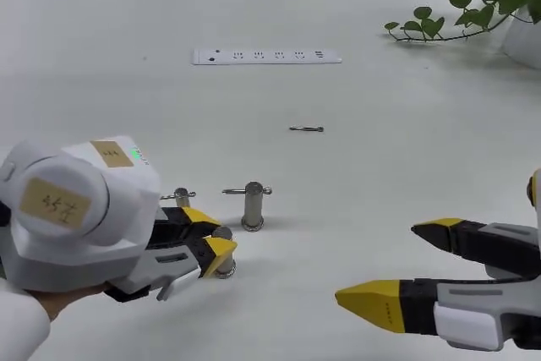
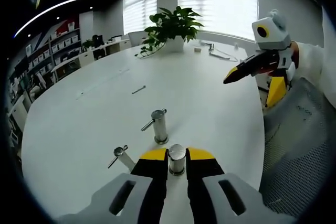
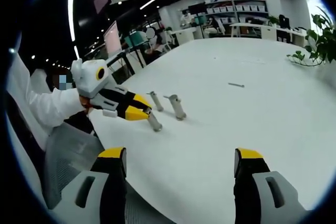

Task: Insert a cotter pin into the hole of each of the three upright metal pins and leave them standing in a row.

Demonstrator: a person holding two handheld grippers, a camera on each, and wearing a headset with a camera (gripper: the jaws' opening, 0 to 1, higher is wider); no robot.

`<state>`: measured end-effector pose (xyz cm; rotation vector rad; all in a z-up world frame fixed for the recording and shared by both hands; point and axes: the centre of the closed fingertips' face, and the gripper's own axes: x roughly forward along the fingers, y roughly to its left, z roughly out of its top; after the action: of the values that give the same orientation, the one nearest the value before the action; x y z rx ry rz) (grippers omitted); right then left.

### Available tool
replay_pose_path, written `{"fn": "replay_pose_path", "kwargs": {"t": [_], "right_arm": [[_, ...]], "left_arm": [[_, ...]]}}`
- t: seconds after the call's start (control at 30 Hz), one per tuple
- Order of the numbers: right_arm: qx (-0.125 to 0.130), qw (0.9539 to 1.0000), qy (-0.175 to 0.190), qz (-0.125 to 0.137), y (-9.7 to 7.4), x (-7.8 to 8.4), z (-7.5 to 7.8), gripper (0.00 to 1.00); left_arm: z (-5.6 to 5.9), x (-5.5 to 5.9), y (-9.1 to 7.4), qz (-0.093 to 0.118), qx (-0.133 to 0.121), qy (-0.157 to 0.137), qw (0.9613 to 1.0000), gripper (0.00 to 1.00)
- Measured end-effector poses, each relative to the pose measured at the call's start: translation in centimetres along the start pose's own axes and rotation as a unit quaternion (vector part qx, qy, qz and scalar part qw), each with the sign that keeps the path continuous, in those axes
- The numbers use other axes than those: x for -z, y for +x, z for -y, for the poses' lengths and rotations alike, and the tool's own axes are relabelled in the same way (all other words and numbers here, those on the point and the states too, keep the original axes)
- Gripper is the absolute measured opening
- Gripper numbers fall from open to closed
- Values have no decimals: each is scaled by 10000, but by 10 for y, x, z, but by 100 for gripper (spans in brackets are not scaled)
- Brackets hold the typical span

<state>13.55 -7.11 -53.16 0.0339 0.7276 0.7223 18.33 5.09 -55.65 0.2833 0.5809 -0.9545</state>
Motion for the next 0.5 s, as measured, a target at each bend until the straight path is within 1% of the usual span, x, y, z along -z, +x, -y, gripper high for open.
{"fn": "replay_pose_path", "kwargs": {"t": [0.03,0.07,0.13,0.23,0.27,0.37,0.43,0.5], "right_arm": [[1,10000,1,1,0,0,0,83],[-8,10000,1,11,0,0,0,83],[-33,10000,5,13,0,-1,-1,83],[-35,10000,-27,-7,0,-1,-1,83],[-33,10000,-35,-4,0,-1,-1,83],[-31,10000,-42,-9,0,-2,-2,83],[-35,10000,-56,-13,0,-2,-2,83],[-33,10000,-65,-25,0,-2,-2,83]], "left_arm": [[0,0,0,27,10,-118,9999,10],[1,0,0,57,59,-303,9995,10],[1,0,-1,65,113,-286,9995,10],[2,-1,-2,96,152,-65,9998,11],[4,-1,-3,83,174,-51,9998,12],[11,0,-6,59,316,58,9995,18],[15,3,-8,26,400,68,9992,24],[18,3,-10,55,458,71,9989,29]]}}
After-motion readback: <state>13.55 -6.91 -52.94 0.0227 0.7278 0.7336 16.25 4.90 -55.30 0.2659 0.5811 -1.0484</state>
